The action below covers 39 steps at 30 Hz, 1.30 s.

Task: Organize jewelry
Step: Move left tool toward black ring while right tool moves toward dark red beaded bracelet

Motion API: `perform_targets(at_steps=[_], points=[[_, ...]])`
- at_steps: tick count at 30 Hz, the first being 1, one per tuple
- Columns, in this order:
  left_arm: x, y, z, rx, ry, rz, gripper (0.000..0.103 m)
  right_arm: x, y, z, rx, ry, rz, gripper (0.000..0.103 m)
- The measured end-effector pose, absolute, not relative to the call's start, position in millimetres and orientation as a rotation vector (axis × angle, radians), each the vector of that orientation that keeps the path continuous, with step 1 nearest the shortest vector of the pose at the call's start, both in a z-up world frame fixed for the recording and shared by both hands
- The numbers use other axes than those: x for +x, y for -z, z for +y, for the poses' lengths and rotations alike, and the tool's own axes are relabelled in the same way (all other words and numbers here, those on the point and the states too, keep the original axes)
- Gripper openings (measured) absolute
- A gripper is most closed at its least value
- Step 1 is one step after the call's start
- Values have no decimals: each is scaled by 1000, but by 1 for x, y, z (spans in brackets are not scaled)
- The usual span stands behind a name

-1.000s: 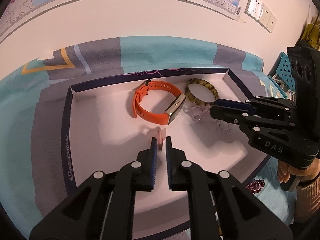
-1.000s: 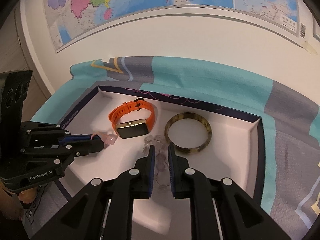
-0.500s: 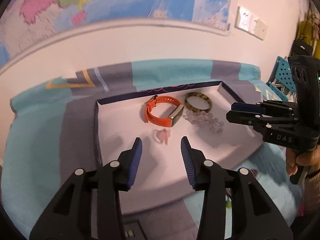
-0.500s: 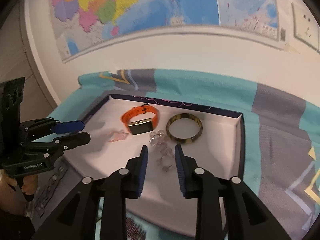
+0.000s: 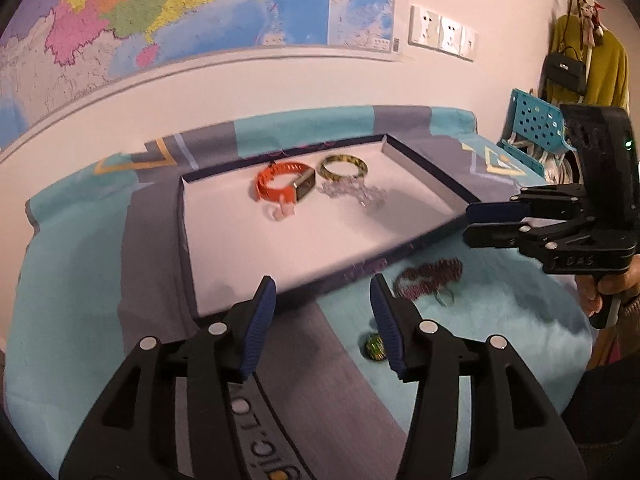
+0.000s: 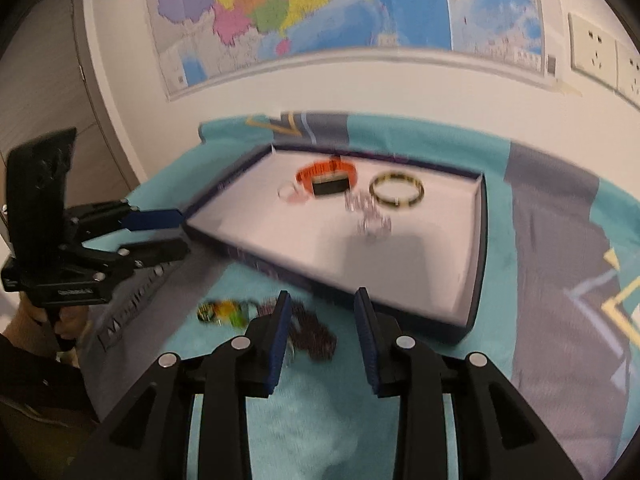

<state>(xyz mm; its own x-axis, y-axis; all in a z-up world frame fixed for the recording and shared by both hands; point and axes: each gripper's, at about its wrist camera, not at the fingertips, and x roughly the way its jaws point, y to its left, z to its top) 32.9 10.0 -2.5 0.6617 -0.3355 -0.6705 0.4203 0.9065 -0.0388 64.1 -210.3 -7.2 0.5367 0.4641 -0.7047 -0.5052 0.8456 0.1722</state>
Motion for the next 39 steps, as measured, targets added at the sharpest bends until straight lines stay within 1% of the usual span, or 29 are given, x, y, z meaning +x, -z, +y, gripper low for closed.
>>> perform_targets(at_steps=[4, 18, 20, 22, 26, 31, 34, 39], points=[[24, 15, 5, 142, 440, 763, 49, 63, 21, -212, -29, -570, 860, 31], [14, 30, -2, 143, 468, 802, 49, 65, 35, -204, -30, -571, 901, 30], [13, 31, -3, 147, 467, 805, 49, 65, 35, -201, -35, -571, 903, 27], [13, 32, -4, 147, 470, 809, 49, 66, 37, -200, -42, -569, 910, 19], [13, 34, -5, 148, 474, 819, 49, 67, 38, -200, -38, -567, 917, 15], [13, 37, -6, 145, 480, 829, 49, 66, 37, -201, -32, -568, 911, 7], [13, 38, -7, 146, 483, 834, 49, 64, 36, -202, -33, -571, 905, 6], [15, 42, -9, 154, 484, 851, 44, 63, 33, -206, -24, -571, 899, 5]])
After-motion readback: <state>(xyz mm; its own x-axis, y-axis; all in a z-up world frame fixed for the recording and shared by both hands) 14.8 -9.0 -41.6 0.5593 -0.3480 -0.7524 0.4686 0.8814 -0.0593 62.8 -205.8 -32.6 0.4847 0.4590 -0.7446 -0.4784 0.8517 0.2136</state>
